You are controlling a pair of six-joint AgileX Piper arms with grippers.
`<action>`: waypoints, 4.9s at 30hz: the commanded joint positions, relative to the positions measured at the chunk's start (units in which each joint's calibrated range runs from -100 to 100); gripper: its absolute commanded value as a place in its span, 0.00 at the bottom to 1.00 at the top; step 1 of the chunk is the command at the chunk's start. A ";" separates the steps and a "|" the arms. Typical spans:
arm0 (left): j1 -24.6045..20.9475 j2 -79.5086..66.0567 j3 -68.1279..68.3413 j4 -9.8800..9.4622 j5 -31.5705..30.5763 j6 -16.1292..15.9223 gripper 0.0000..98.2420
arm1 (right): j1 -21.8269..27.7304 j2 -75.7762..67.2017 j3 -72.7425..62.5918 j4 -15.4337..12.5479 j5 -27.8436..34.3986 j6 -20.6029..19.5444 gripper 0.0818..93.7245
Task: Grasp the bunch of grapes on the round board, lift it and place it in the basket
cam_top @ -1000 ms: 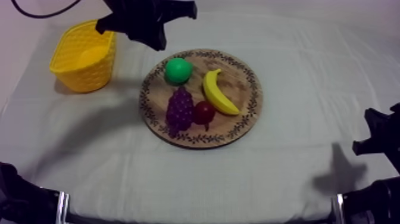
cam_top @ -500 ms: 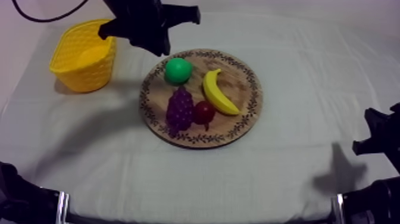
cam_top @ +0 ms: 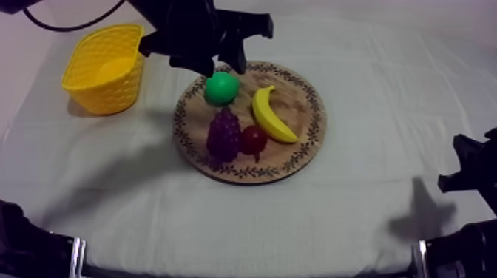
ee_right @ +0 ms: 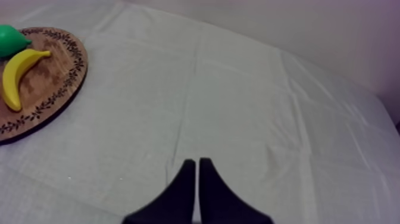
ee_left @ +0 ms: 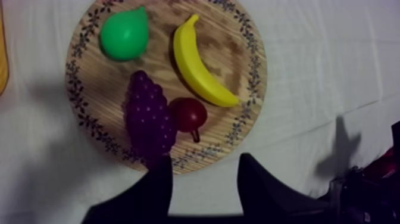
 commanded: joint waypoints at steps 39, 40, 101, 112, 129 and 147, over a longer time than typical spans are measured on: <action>-4.66 13.76 15.24 5.82 -19.22 -4.57 0.70 | 0.02 0.03 -0.04 -0.02 -0.02 0.04 0.00; -4.84 14.49 15.21 6.14 -19.50 -4.88 0.70 | 0.02 0.03 -0.04 -0.02 -0.02 0.04 0.00; -6.66 32.36 1.42 11.26 -7.80 -9.90 0.58 | 0.02 0.03 -0.04 -0.02 -0.02 0.03 0.00; -6.44 31.44 2.69 11.14 -9.22 -9.91 0.46 | 0.02 0.03 -0.04 -0.02 -0.02 0.03 0.00; -4.60 12.56 7.42 8.18 -7.50 -7.16 0.46 | 0.02 0.03 -0.04 -0.02 -0.02 0.03 0.00; -12.42 -14.90 22.72 6.24 -1.87 -9.77 0.46 | 0.02 0.03 -0.04 -0.02 -0.02 0.03 0.00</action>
